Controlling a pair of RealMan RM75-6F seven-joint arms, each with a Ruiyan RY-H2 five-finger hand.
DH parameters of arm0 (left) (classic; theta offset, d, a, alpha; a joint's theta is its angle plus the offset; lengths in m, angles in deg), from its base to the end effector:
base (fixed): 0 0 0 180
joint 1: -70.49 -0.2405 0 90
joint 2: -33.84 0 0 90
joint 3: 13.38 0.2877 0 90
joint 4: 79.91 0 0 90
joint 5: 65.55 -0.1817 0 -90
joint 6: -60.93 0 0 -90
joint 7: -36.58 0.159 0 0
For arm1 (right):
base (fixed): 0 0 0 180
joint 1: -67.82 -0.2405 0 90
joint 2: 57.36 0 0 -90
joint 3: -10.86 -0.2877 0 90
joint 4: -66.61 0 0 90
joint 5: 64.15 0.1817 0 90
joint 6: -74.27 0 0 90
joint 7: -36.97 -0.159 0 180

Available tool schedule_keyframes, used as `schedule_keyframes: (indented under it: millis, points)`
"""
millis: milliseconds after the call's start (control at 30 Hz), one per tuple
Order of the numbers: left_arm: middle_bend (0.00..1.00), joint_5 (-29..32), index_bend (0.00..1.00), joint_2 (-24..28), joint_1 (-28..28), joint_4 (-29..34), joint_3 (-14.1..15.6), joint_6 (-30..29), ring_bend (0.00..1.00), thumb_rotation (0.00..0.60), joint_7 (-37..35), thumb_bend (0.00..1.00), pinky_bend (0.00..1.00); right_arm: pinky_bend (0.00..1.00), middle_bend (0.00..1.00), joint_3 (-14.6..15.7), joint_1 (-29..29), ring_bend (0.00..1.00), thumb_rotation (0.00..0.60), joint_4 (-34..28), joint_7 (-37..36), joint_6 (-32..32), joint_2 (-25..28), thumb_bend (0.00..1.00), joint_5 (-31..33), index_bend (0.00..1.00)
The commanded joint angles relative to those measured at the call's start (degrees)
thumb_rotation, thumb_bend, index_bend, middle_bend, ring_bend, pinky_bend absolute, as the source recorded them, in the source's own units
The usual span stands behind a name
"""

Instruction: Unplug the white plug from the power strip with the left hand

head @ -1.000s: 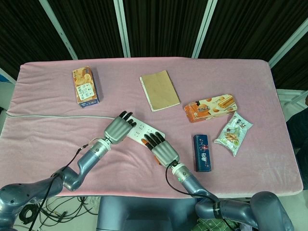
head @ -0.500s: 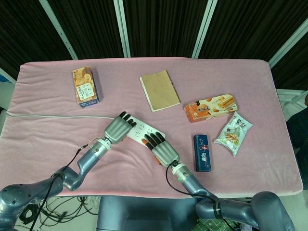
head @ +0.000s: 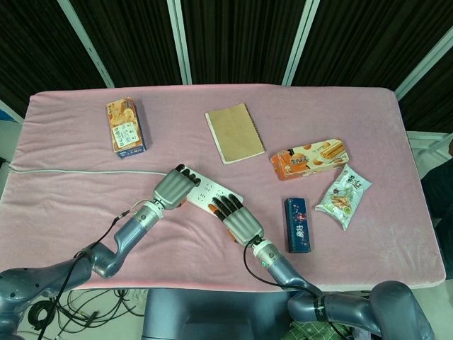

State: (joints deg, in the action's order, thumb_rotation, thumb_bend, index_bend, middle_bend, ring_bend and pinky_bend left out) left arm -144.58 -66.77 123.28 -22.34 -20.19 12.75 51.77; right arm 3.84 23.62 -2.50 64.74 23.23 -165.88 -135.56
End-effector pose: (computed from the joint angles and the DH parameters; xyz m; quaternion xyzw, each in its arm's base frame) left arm -0.1363 0.4157 -0.0560 -0.8373 -0.1942 -0.3220 0.3969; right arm -0.1335 -0.3346 -0.1153 0.8242 -0.2918 0.3294 0.3564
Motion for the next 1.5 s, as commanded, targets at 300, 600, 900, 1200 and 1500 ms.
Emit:
schedule_keyframes:
  millis: [300,600,900,1200,1500]
  points:
    - [0.68,5.3,0.68,3.9,2.9,4.8,-2.1,7.6,0.32,0.6,3.9,0.67,0.29,0.06,0.0,0.0,-0.5,0.0,0.6,-1.2,0.9,1.2,1.0,0.51,0.7,0.0]
    - [0.69,12.6,0.7,6.0,5.6,7.4,-4.0,13.5,0.33,0.6,7.1,0.67,0.31,0.06,0.0,0.1,-0.7,0.0,0.6,-1.8,1.5,1.8,1.5,0.5,1.5,0.0]
    - [0.7,21.6,0.71,7.1,8.6,8.0,-4.2,16.6,0.33,0.6,12.4,0.67,0.31,0.06,0.0,0.1,-0.9,0.0,0.6,-2.1,1.6,2.0,1.9,0.5,1.8,0.0]
    - [0.74,23.0,0.75,6.0,8.5,8.4,-3.8,12.0,0.38,0.6,12.8,0.67,0.39,0.06,0.0,0.4,-0.9,0.0,0.6,-2.2,1.5,2.0,2.1,0.5,1.8,0.0]
    - [0.75,16.9,0.76,4.9,6.7,6.4,-2.7,9.1,0.39,0.6,6.5,0.67,0.42,0.06,0.06,1.0,-1.4,0.05,0.6,-2.6,1.5,3.8,2.6,0.51,2.4,0.0]
